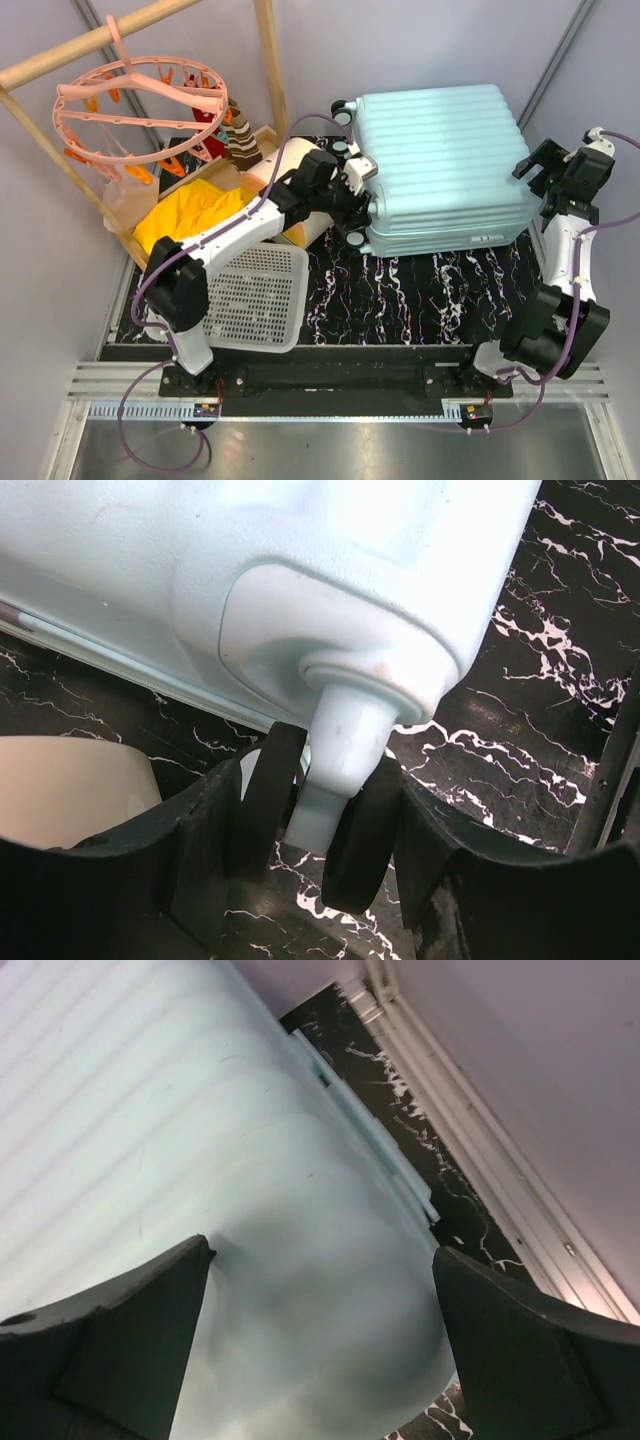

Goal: Open, take out, and arrange the luggage
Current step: Move the luggage to the center of the board.

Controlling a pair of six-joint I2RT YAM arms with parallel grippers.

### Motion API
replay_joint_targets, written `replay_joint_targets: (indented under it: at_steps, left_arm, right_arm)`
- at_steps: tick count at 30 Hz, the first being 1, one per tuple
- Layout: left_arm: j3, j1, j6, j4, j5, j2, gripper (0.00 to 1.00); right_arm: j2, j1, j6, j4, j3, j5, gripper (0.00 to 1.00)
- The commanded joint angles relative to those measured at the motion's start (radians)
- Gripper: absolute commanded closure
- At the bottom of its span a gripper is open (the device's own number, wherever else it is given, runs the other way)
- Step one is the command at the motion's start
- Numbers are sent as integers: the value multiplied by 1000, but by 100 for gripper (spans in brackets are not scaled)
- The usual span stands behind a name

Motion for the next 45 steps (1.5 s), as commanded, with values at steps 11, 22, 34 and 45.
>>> replay_joint_targets:
  at_steps: [11, 22, 34, 45]
  left_arm:
    - [-2, 49, 8, 181, -255, -27, 100]
    - [-226, 38, 59, 286, -260, -213, 100]
    - [-184, 35, 51, 264, -247, -179, 100]
    - [-86, -19, 45, 263, -223, -95, 40]
  right_arm:
    - [-57, 2, -4, 117, -153, -257, 2]
    - [58, 2, -148, 5, 73, -280, 0]
    - [112, 2, -108, -37, 64, -449, 10]
    - [-236, 0, -50, -131, -163, -386, 41]
